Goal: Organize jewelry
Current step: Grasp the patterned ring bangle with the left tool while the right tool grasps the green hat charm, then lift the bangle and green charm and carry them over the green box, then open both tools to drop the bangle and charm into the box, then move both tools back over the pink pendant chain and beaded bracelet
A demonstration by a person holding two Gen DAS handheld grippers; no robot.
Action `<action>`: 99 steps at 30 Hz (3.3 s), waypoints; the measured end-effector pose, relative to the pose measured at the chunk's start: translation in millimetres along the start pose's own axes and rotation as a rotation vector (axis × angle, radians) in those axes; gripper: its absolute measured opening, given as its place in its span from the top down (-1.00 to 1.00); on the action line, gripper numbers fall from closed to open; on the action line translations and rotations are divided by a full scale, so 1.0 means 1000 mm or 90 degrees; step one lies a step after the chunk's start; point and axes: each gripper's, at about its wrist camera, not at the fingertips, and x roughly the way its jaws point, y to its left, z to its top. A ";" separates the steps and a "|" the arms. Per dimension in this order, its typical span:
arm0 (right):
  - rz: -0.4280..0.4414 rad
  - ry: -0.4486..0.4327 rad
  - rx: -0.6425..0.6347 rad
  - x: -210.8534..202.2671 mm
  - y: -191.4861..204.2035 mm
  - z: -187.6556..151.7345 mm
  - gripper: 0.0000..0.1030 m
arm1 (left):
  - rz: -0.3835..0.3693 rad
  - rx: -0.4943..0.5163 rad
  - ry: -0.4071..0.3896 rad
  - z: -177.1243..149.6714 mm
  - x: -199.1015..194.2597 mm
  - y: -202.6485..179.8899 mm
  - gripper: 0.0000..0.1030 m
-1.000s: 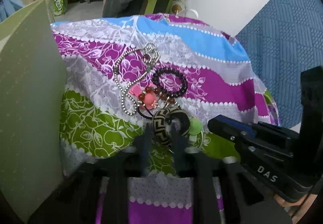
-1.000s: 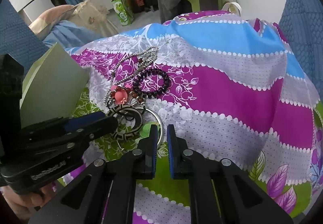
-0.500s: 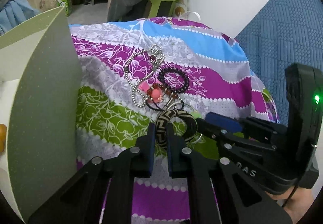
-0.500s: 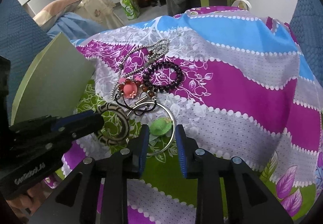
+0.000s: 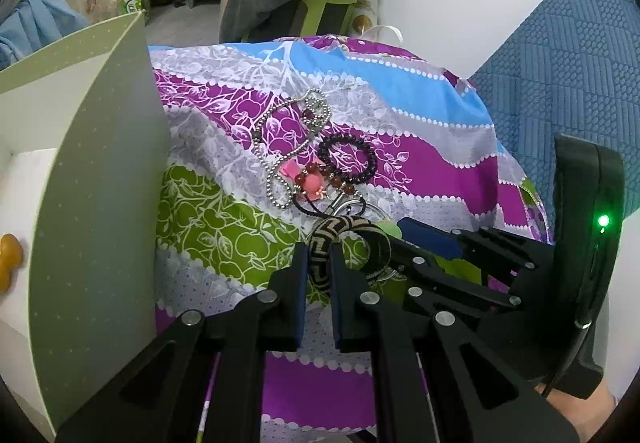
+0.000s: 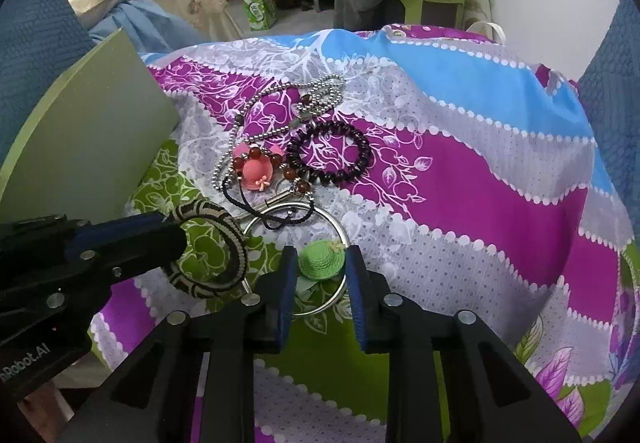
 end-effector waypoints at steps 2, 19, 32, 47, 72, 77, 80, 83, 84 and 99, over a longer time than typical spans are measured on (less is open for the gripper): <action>0.005 0.001 0.008 -0.001 -0.003 0.000 0.58 | -0.003 -0.003 0.002 0.000 0.000 0.001 0.81; -0.017 -0.060 0.082 -0.081 -0.008 -0.012 0.58 | -0.033 -0.012 0.026 0.005 -0.025 -0.001 0.81; -0.019 -0.169 0.099 -0.179 0.012 0.022 0.58 | -0.040 0.013 -0.037 0.027 -0.124 -0.004 0.81; 0.002 -0.281 0.062 -0.245 0.080 0.081 0.58 | -0.006 0.028 -0.144 0.064 -0.226 0.042 0.81; 0.059 -0.075 -0.009 -0.088 0.198 0.056 0.57 | 0.049 -0.080 -0.029 0.006 -0.158 0.195 0.81; 0.063 -0.046 -0.009 -0.073 0.197 0.050 0.56 | 0.043 -0.085 -0.015 -0.001 -0.148 0.195 0.81; 0.075 -0.039 -0.006 -0.073 0.195 0.050 0.47 | 0.042 -0.082 -0.016 -0.001 -0.150 0.193 0.76; 0.085 -0.052 -0.010 -0.082 0.192 0.052 0.40 | 0.035 -0.086 -0.024 -0.001 -0.157 0.192 0.60; 0.086 -0.057 -0.010 -0.085 0.191 0.053 0.40 | 0.035 -0.085 -0.030 0.001 -0.160 0.191 0.33; 0.024 -0.202 0.009 -0.169 0.110 0.051 0.38 | -0.021 -0.032 -0.128 0.015 -0.195 0.113 -0.07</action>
